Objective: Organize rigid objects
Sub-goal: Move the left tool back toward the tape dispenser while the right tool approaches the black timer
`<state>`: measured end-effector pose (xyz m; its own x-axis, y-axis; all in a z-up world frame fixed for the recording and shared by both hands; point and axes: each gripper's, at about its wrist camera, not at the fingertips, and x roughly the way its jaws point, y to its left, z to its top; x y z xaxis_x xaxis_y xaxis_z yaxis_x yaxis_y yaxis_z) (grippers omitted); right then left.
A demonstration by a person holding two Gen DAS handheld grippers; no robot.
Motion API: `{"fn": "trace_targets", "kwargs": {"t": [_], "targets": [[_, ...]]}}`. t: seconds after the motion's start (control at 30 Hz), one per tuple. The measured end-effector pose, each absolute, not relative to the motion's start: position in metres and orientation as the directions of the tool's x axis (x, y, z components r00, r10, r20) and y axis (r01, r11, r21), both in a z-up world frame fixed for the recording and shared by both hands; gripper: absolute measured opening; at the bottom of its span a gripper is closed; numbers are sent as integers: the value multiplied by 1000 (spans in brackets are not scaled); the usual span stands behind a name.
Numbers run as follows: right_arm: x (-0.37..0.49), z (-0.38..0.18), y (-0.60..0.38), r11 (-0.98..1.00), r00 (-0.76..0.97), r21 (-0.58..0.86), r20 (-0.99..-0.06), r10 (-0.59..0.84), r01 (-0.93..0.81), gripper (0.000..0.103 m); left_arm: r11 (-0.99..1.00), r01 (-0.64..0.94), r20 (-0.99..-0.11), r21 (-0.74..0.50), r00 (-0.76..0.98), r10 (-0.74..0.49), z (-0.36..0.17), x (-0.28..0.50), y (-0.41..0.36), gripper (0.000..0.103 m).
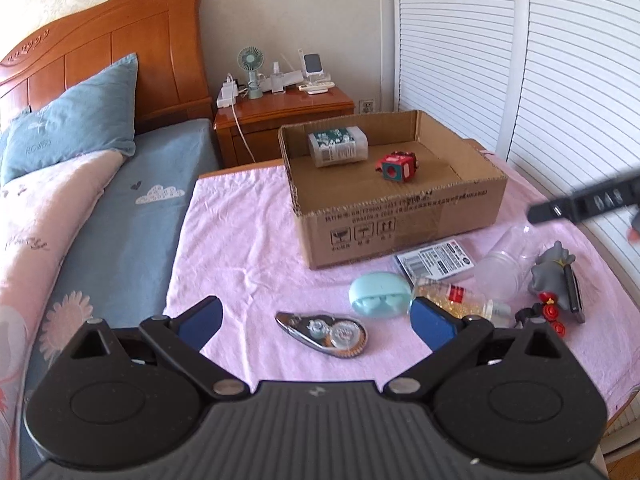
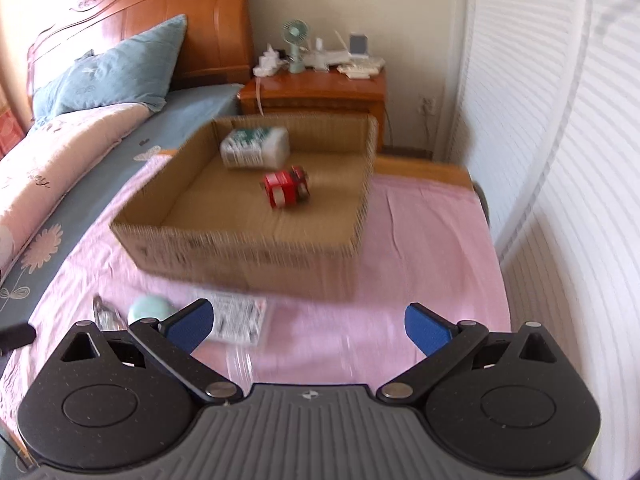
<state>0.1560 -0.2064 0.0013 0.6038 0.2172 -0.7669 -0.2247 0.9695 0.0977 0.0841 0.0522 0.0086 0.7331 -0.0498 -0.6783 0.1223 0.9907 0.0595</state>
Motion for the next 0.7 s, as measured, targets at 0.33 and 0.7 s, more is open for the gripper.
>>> {"fn": "trace_targets", "kwargs": {"t": [0.33,0.7], "targets": [[115,-49,-236,976,549,195,-807,218,-101,103,986,165,-707,29,700,-96,-13,74,36,100],[94,-68,-254,990,540,130,-831,134,-46,103,985,174,-714,19,692,-108,-16,73,33,100]]}}
